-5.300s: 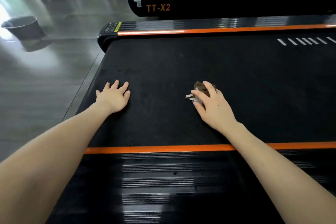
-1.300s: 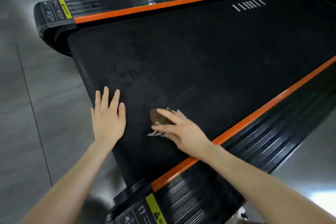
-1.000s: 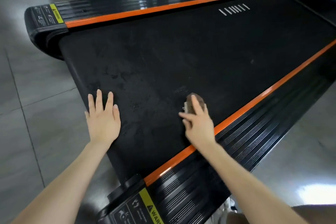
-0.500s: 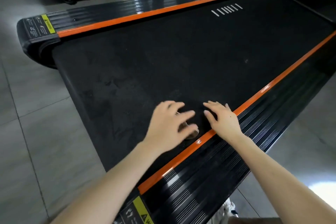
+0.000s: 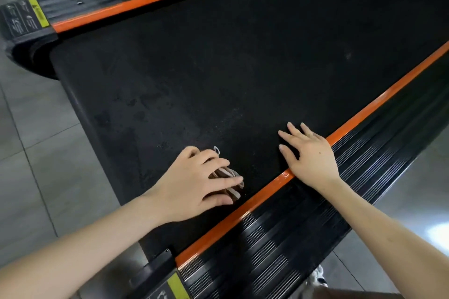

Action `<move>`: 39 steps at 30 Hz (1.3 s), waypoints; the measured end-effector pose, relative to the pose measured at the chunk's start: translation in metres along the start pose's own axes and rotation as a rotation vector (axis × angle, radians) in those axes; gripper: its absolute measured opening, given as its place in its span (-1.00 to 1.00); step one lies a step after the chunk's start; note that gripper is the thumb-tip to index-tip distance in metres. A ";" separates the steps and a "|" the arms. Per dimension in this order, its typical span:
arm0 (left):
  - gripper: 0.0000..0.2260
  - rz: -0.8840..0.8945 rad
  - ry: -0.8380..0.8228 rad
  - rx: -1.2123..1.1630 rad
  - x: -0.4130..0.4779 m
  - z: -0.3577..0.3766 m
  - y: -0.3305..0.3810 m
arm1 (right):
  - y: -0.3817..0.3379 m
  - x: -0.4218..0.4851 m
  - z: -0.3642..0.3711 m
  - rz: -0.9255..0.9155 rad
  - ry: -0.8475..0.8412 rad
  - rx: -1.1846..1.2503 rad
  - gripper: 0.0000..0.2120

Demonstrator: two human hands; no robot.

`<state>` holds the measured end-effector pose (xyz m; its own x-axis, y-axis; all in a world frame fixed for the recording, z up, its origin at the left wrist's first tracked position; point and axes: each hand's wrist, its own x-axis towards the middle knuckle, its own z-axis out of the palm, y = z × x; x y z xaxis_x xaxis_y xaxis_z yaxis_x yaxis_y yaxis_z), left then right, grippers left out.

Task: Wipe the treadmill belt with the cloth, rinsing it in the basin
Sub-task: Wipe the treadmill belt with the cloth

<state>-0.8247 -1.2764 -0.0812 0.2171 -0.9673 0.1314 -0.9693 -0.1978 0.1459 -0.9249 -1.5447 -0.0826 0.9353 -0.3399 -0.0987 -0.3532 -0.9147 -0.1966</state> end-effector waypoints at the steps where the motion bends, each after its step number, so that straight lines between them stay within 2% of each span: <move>1: -0.65 -0.021 0.008 -0.014 0.003 0.004 -0.003 | 0.000 0.000 0.000 0.001 0.000 0.001 -0.56; 5: -0.72 -0.180 0.075 -0.092 0.023 0.023 0.003 | -0.001 0.000 0.001 0.010 -0.002 -0.023 -0.63; 10: -0.82 -0.293 0.292 -0.047 0.038 0.029 0.004 | -0.001 0.000 0.001 0.012 -0.015 -0.023 -0.61; 13: -0.82 -0.688 0.378 0.024 0.052 0.020 -0.042 | 0.001 -0.002 0.002 0.016 0.014 -0.002 -0.61; 15: -0.78 -0.826 0.404 0.062 0.055 0.016 -0.066 | 0.001 -0.002 0.004 0.016 0.023 0.001 -0.61; 20: -0.57 -0.532 0.295 0.116 0.026 0.028 -0.041 | -0.005 0.000 0.000 0.050 -0.019 -0.036 -0.59; 22: -0.53 -0.500 0.245 0.111 0.020 0.028 -0.042 | -0.019 0.005 0.000 0.029 0.021 -0.060 -0.52; 25: -0.55 -0.491 0.231 0.118 0.024 0.026 -0.049 | -0.057 0.038 0.003 -0.101 0.010 -0.052 -0.43; 31: -0.63 -0.466 0.315 0.163 0.032 0.033 -0.057 | -0.083 0.113 0.025 -0.212 -0.017 -0.138 -0.37; 33: -0.66 -0.542 0.343 0.195 0.039 0.033 -0.079 | -0.078 0.117 0.032 -0.222 0.005 -0.129 -0.41; 37: -0.68 -0.964 0.347 0.204 0.040 0.011 -0.161 | -0.075 0.118 0.038 -0.232 0.063 -0.126 -0.41; 39: -0.67 -1.062 0.328 0.176 0.036 0.004 -0.184 | -0.076 0.120 0.039 -0.236 0.083 -0.122 -0.42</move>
<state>-0.6394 -1.2752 -0.1069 0.9368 -0.2118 0.2784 -0.2724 -0.9410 0.2007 -0.7873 -1.5076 -0.1175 0.9918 -0.1267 0.0171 -0.1248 -0.9885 -0.0853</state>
